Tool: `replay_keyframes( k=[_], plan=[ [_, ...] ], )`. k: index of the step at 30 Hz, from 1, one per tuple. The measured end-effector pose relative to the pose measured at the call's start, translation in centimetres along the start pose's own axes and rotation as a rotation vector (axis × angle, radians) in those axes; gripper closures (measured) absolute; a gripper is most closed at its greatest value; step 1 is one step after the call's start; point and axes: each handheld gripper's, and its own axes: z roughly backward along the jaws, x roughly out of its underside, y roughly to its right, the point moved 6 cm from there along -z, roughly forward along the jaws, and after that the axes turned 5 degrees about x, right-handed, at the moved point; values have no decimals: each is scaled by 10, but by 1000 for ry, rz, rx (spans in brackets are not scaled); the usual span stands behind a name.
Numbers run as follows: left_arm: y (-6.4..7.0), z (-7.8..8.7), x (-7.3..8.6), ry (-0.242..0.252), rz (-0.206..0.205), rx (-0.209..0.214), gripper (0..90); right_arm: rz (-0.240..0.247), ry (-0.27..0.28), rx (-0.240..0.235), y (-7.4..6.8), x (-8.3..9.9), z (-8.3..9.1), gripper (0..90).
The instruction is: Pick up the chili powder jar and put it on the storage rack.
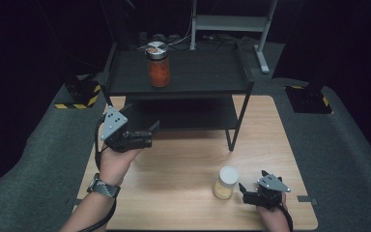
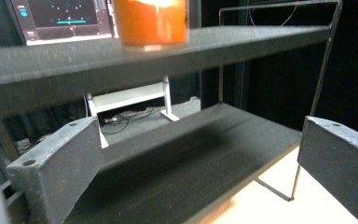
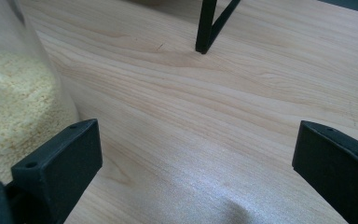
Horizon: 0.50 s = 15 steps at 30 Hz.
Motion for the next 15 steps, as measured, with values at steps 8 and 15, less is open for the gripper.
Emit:
replay_keyframes(
  k=[8,15],
  plan=[
    [6,3,25,-43,8,9,4,2,-1,1,0,0,0,8],
    [8,3,49,-86,25,11,4,2,0,2,0,0,0,8]
  ],
)
